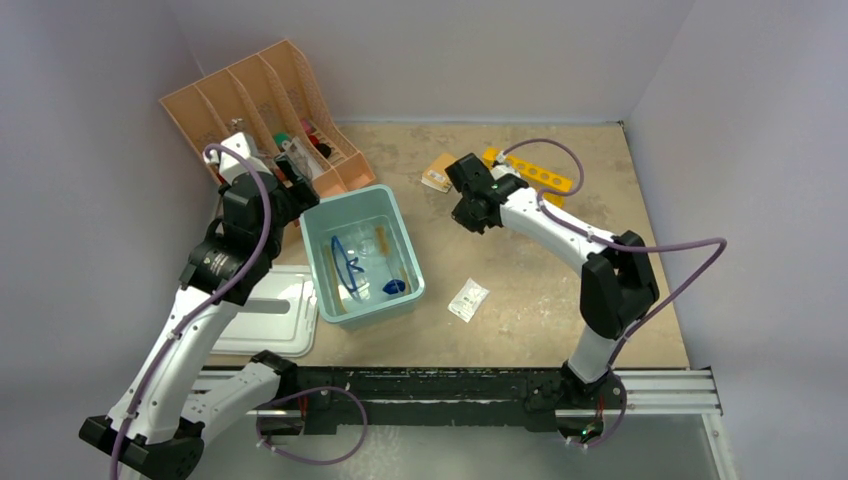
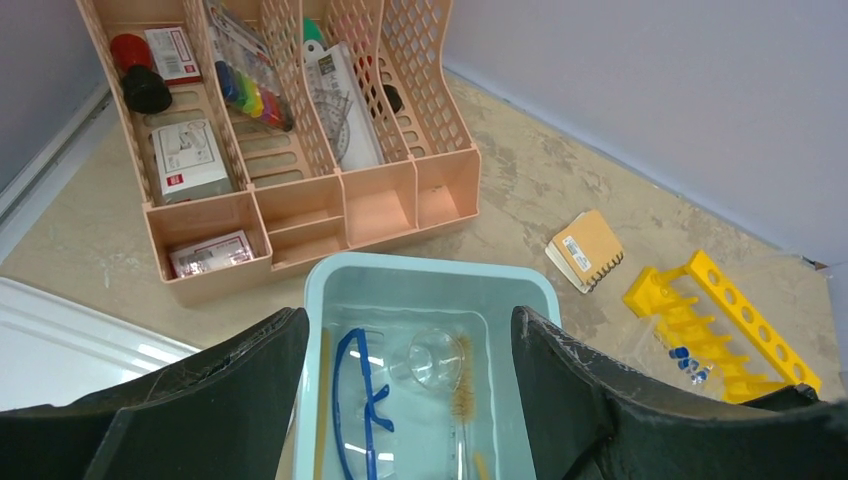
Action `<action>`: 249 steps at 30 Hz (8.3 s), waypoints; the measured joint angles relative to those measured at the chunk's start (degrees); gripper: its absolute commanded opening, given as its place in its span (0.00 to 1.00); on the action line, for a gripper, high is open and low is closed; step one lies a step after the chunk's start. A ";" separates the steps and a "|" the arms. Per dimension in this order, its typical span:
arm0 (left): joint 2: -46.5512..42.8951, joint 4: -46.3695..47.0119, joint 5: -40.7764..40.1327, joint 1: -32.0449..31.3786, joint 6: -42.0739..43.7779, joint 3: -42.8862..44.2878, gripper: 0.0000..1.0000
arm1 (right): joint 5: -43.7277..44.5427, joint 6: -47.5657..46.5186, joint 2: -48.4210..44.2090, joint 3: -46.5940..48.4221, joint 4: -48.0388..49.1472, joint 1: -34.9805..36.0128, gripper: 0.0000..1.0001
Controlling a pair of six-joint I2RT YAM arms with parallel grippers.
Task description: Organize the chemistry lab equipment
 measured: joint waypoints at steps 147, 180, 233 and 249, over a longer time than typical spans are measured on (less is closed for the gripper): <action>4.39 6.27 10.38 0.02 -5.70 -2.03 0.72 | -10.40 -23.76 -7.28 -27.87 10.73 7.67 0.23; 11.54 26.53 48.43 -0.07 -20.96 -16.13 0.68 | -27.50 -40.65 -22.88 -9.88 22.67 4.90 0.15; 5.81 20.33 46.12 -0.33 -14.25 -19.41 0.00 | -31.43 -42.16 -14.93 -2.58 18.60 4.79 0.77; 18.51 17.35 37.07 -2.23 -15.76 -19.98 0.03 | -5.66 -40.85 -20.44 -4.15 4.35 -3.28 0.77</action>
